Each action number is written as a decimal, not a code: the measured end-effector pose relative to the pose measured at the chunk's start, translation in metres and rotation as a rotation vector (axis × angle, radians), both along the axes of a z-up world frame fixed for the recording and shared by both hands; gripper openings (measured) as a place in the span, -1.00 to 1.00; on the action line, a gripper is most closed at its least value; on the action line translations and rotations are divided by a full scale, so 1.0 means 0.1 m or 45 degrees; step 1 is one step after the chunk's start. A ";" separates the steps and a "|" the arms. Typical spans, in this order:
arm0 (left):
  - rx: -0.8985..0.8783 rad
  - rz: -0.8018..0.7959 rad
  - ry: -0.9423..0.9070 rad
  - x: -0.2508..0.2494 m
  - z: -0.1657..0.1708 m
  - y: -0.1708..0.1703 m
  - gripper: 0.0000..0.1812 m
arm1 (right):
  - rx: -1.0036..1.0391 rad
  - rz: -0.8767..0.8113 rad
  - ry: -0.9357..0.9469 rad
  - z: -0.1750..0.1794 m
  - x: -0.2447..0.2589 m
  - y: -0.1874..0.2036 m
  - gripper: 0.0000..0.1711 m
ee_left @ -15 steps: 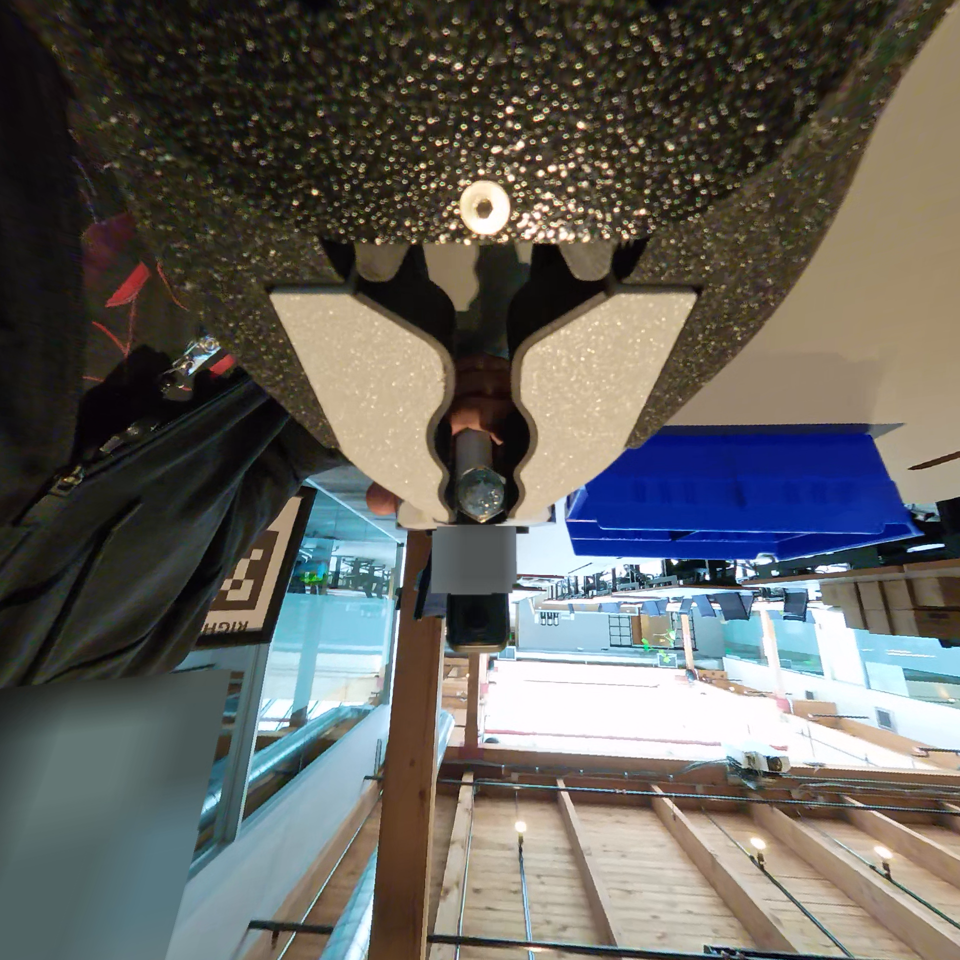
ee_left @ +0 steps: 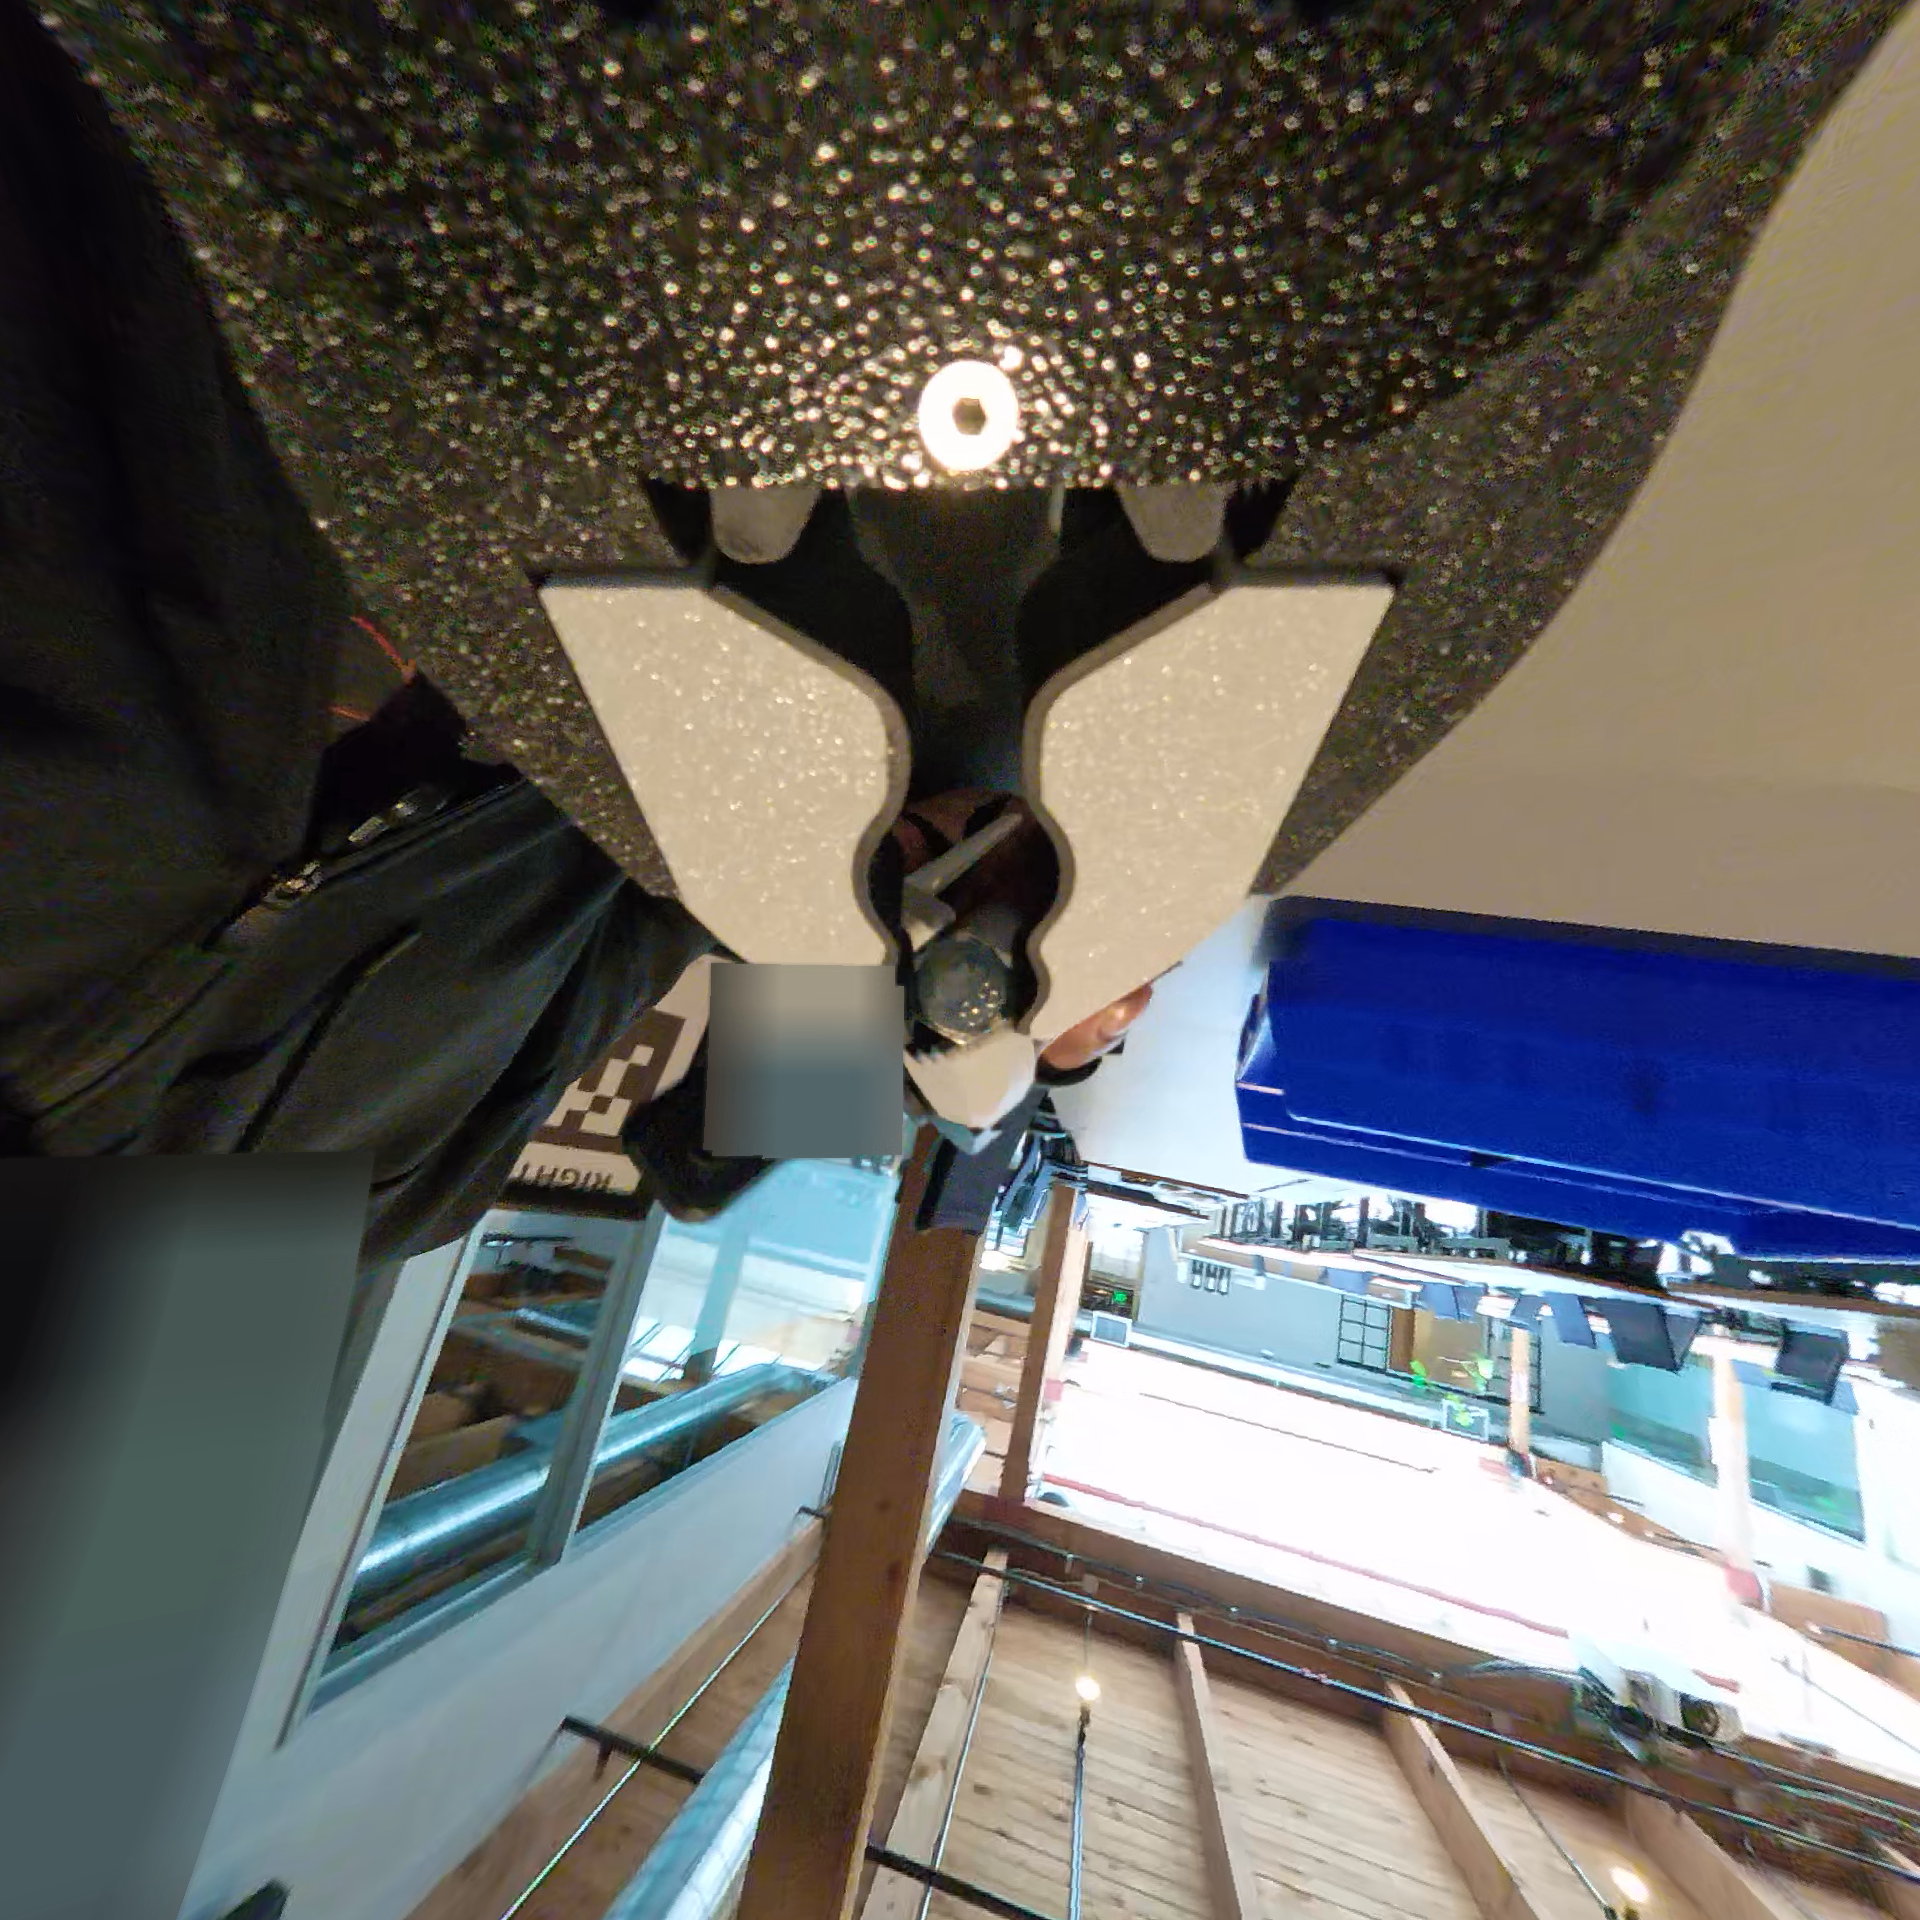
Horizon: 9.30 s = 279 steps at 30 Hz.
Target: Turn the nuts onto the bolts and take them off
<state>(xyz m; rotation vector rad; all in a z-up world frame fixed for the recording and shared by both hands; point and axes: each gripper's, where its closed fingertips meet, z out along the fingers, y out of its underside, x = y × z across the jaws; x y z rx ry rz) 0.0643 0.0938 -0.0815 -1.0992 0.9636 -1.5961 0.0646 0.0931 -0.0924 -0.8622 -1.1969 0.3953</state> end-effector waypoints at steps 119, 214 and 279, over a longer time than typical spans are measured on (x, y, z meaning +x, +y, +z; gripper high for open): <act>0.052 0.001 -0.018 0.02 0.03 -0.06 -0.82 | 0.065 -0.022 0.059 0.07 -0.03 -0.11 -0.62; -0.047 -0.027 -0.090 -0.07 0.08 0.00 -0.82 | -0.080 0.009 0.028 -0.04 -0.05 0.00 -0.74; -0.052 0.045 0.002 -0.01 -0.02 0.08 -0.82 | -0.409 0.092 0.072 -0.07 -0.03 0.06 -0.79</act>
